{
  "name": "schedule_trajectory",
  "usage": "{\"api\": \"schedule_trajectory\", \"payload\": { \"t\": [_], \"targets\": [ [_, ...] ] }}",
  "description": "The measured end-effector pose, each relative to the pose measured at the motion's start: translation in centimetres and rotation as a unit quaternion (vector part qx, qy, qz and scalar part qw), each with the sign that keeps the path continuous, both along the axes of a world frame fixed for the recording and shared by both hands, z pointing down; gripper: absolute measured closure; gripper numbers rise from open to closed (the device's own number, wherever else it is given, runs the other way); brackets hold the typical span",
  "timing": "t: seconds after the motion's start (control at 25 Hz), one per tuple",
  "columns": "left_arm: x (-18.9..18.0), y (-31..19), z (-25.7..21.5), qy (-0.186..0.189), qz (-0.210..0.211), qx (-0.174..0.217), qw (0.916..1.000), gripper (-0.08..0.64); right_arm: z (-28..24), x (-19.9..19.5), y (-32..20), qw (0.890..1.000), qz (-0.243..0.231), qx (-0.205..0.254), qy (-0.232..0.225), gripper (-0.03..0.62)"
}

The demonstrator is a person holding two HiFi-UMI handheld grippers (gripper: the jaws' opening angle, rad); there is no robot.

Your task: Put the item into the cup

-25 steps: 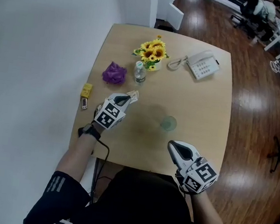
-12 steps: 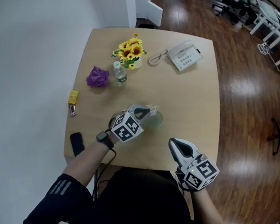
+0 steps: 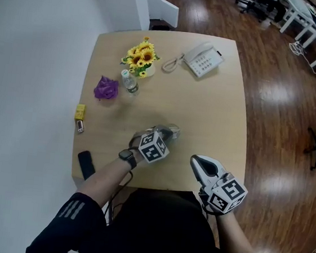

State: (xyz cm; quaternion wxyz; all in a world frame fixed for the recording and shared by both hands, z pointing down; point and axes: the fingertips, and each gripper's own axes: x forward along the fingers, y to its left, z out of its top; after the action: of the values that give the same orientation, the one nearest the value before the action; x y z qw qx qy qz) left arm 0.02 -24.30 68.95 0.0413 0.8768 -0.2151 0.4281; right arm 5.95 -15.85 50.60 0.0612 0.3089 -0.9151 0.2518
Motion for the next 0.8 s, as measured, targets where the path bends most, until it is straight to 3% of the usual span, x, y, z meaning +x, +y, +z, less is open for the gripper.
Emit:
{"api": "schedule_trajectory", "payload": {
  "t": [0.28, 0.8],
  "targets": [
    [0.3, -0.2, 2.7, -0.042, -0.002, -0.032, 0.9986, 0.56, 0.1, 0.0, -0.1, 1.0, -0.004, -0.002, -0.005, 0.584],
    [1.1, -1.5, 4.3, -0.06, -0.008, -0.056, 0.9966, 0.538, 0.0, 0.1, -0.5, 1.0, -0.008, -0.004, -0.011, 0.584]
  ]
}}
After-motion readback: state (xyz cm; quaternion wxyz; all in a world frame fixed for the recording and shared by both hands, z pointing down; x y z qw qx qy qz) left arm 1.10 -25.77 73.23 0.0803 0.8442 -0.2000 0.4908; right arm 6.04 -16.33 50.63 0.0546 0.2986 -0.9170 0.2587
